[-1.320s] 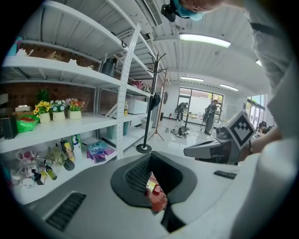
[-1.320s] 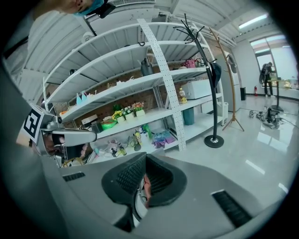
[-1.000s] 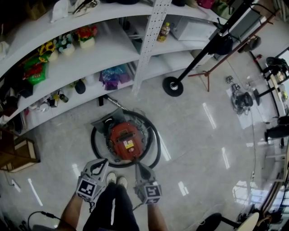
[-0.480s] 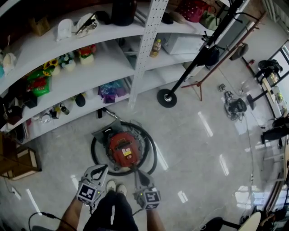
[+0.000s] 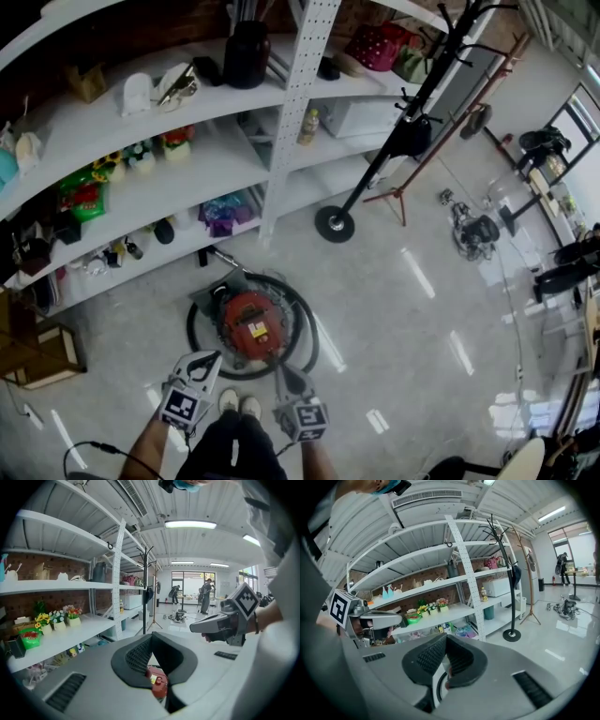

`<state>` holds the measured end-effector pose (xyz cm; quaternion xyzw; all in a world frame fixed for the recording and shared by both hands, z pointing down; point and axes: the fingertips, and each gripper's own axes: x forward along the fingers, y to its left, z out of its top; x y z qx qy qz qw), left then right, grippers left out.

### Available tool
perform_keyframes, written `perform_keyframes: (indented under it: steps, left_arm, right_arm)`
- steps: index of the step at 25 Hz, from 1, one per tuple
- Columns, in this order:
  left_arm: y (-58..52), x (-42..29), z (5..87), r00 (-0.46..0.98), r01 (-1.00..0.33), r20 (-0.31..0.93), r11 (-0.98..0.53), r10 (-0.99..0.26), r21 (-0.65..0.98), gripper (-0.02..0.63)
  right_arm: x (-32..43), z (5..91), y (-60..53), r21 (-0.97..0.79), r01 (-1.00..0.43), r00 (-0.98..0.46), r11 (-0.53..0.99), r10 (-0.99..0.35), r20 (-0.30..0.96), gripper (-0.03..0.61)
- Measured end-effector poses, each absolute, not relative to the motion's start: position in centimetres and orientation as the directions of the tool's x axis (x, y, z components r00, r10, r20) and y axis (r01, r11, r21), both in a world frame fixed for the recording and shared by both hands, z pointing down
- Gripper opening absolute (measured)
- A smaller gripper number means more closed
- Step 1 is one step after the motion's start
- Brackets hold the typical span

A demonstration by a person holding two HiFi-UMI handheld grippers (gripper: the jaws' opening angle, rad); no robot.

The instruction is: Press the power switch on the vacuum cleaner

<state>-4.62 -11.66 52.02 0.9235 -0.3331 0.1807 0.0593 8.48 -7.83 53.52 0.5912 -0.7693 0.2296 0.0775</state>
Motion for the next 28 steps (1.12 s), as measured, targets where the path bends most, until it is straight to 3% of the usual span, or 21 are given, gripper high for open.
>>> perform_keyframes:
  steps: [28]
  left_arm:
    - [-9.1,-3.8,43.1,0.710,-0.648,0.321,-0.760,-0.627,-0.052,0.006]
  right_arm:
    - [8.0,44.7,-5.3,-0.238,-0.939,-0.320,0.247,-0.884,0.342,0.012]
